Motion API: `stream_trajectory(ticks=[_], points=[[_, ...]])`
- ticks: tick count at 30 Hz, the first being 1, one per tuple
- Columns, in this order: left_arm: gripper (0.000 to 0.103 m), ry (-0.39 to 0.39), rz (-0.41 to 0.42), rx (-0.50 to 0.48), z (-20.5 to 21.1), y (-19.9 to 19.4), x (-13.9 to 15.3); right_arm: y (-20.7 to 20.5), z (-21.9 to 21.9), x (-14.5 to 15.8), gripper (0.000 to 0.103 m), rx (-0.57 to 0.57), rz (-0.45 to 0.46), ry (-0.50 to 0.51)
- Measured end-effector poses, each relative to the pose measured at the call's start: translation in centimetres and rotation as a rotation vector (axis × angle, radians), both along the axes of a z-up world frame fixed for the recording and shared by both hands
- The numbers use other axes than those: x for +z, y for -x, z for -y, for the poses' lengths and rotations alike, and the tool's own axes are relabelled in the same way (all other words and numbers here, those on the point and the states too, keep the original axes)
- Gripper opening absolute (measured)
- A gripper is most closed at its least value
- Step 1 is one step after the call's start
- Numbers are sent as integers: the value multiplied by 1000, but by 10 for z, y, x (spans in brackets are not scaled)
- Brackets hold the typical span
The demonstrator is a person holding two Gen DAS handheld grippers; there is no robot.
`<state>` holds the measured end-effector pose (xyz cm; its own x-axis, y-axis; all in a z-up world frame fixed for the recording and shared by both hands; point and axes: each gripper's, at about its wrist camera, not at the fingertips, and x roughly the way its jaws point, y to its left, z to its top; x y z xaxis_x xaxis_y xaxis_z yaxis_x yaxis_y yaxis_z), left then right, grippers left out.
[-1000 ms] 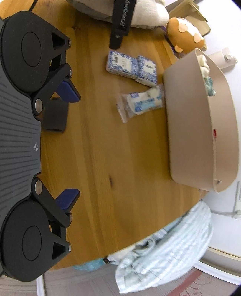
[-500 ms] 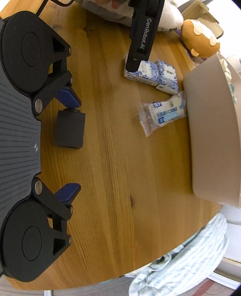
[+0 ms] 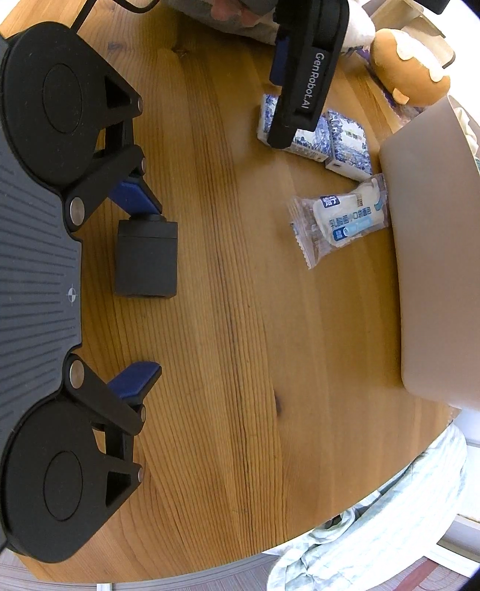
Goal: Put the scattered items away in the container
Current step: 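Grasp the blue-white tissue pack with left tool while right tool grasps black block, then lift the tissue pack and black block with both tools over the basket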
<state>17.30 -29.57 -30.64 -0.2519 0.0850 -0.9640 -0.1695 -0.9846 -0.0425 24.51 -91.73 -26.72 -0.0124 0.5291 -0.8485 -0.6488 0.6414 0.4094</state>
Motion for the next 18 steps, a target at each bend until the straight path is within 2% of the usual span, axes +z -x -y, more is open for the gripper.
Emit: stream_trajectory(ticks=[3,4,5,9,11,12,18], points=[[59,34,-27,-56,-4,-2,2,0,1,0,82,0,8,2],[51,31,-34,-82,-5,-3,3,0,1,1,80,1,13,2],[48,30,-39,-101,-6,-4,4,-1,1,1,73,2,18,1],[47,28,-42,-117,-5,-7,4,-2,1,3,58,5,44,9],[46,23,-41,-125,-3,-10,4,-2,2,4,45,0,56,11],[46,21,-40,-129,-2,-11,4,-3,3,4,42,-1,60,11],[46,19,-40,-143,1,-19,8,-2,8,4,41,-2,58,-3]])
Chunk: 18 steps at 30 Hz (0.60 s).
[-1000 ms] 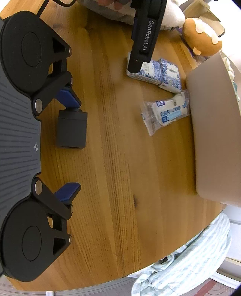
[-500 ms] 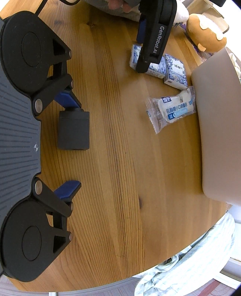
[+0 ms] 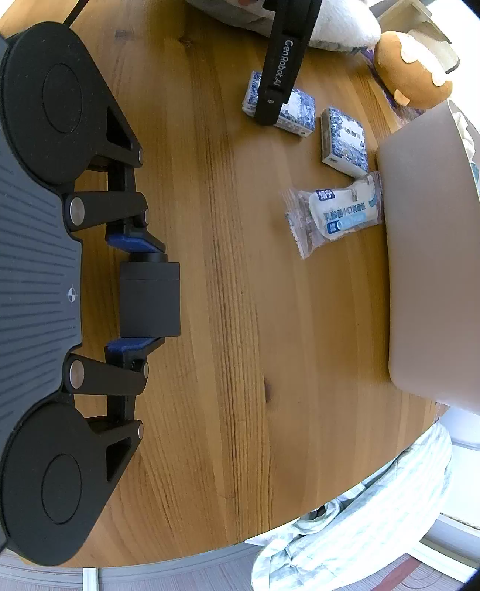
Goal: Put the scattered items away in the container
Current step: 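Lift the tissue pack and black block with both tools over the basket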
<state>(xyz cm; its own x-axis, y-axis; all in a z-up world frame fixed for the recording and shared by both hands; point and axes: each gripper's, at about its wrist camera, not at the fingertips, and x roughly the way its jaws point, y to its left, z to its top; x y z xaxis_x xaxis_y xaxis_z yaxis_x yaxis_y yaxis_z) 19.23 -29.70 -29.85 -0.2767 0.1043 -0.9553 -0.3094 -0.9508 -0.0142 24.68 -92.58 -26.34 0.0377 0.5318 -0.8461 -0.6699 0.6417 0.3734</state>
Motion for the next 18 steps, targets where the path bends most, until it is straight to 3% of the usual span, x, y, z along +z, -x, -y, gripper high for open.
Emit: stream_trajectory(ticks=[18], points=[[46,-60,-48,-51,-4,-27,45,-3,27,20,41,-97,5,-96]])
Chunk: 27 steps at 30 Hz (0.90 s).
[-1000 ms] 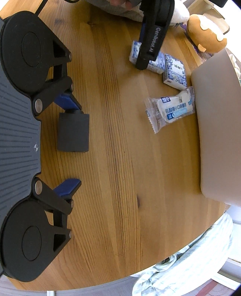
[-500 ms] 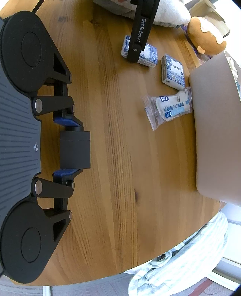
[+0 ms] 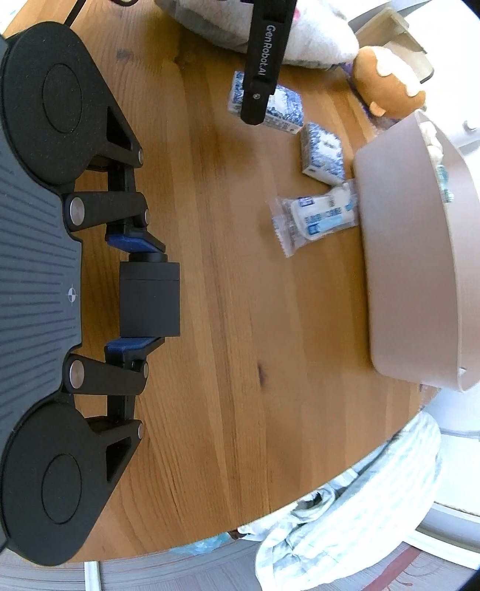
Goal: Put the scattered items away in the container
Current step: 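Lift the tissue pack and black block with both tools over the basket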
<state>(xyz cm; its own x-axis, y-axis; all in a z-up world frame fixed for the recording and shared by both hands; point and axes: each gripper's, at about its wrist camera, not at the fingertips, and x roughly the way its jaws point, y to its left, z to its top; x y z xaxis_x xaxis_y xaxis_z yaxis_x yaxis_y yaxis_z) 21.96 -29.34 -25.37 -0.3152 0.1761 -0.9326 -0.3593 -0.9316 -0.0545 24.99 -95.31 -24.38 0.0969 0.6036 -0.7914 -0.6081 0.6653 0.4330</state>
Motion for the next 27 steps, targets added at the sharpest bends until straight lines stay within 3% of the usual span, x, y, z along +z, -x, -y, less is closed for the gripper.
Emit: stream_trajectory(ticks=[10,13,27], points=[[46,-41,-79,-22,4,-11,48,-23,25,38,41,-47,52,-99],[46,-54,-108,-129,3,-12,65,-30,32,50,41,-77,76,-138],[46,-115,-186,-185,-15,-9,117,-63,49,92,41,-148,169,-246]])
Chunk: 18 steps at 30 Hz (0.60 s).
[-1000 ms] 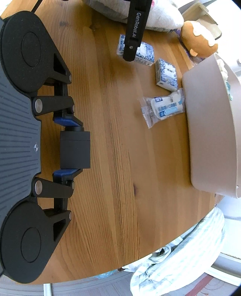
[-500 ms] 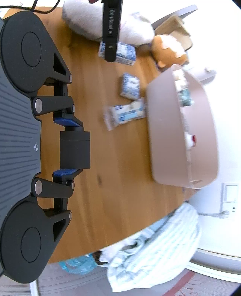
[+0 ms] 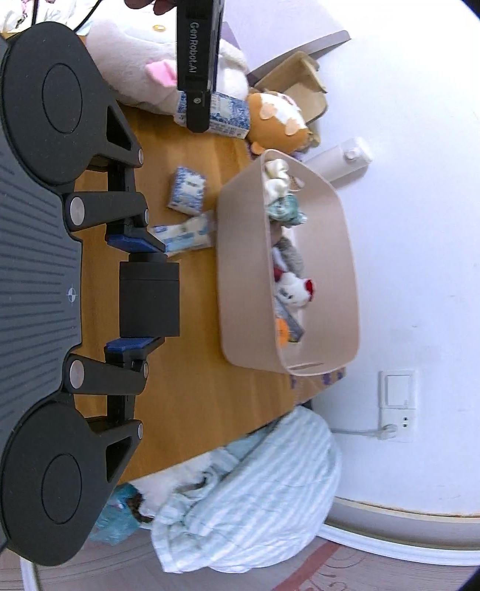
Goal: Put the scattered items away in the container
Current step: 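Lift the tissue pack and black block with both tools over the basket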
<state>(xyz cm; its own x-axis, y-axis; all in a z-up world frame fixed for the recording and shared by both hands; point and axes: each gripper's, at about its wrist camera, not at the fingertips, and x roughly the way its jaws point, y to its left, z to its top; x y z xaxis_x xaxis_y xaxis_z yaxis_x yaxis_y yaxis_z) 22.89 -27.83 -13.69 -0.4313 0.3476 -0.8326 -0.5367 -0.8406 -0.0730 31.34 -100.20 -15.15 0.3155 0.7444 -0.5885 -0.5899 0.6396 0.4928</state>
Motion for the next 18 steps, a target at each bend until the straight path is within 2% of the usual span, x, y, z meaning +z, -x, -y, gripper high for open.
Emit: stream_trajectory(ticks=[6,18], points=[[46,-15,-15,-33,-11,11,12,-22,-3,14,41,-26,47,-24],[46,-14,-45,-115,-42,53,17,-70,-22,42,41,-72,127,-58]])
